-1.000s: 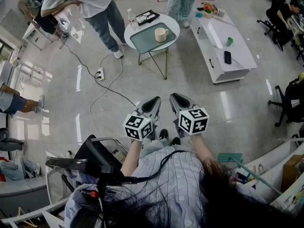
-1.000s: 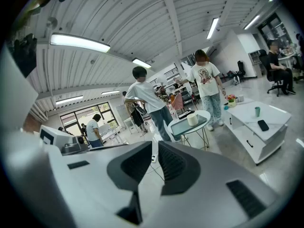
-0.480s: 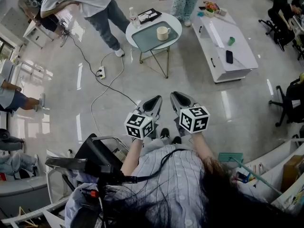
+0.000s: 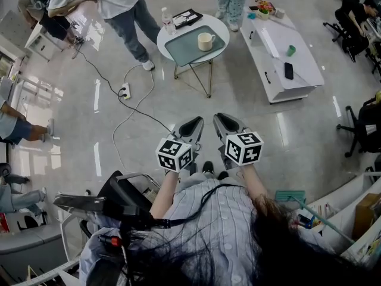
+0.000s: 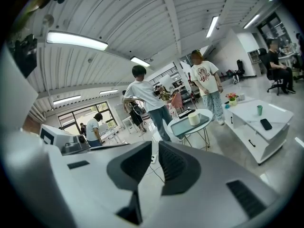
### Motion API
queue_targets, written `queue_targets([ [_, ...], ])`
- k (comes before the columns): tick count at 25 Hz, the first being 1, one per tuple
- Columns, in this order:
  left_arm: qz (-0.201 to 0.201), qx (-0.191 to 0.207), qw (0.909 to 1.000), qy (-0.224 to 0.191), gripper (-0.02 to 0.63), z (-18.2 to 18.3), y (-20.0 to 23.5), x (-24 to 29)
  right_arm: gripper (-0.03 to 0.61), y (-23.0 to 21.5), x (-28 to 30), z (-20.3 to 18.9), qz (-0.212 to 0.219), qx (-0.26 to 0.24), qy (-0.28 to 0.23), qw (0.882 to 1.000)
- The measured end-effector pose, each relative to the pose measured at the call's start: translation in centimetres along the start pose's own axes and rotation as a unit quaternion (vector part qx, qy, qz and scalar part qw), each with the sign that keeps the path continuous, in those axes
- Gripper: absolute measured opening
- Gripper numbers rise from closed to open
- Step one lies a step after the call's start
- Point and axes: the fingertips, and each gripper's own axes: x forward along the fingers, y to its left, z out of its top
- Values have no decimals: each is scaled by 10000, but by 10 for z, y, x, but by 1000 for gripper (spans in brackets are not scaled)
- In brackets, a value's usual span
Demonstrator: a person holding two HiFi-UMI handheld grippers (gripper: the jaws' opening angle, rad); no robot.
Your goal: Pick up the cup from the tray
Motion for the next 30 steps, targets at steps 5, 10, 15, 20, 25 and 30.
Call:
queue_targets([
  [5, -69, -37, 10000, 0, 15, 3, 18, 6, 60, -2, 18, 3, -74, 7, 16, 10000],
  [10, -152, -104, 9998, 34, 15, 4, 27, 11, 60, -4, 26, 4, -148, 28, 75, 9999],
  [15, -168, -171, 9997, 79, 15, 0, 34, 18, 60, -13, 32, 4, -217, 42, 134, 9997],
  [20, -86, -249, 9996, 89, 17, 0, 47, 34, 60, -31, 44, 12, -232, 85, 111, 9996],
  [25, 50, -323, 9994, 79, 16, 8, 65, 56, 60, -52, 66, 31, -133, 92, 111, 9998],
  [30, 247, -408, 9988, 49, 16, 20, 84, 91, 60, -80, 92, 50, 29, 49, 258, 9997],
])
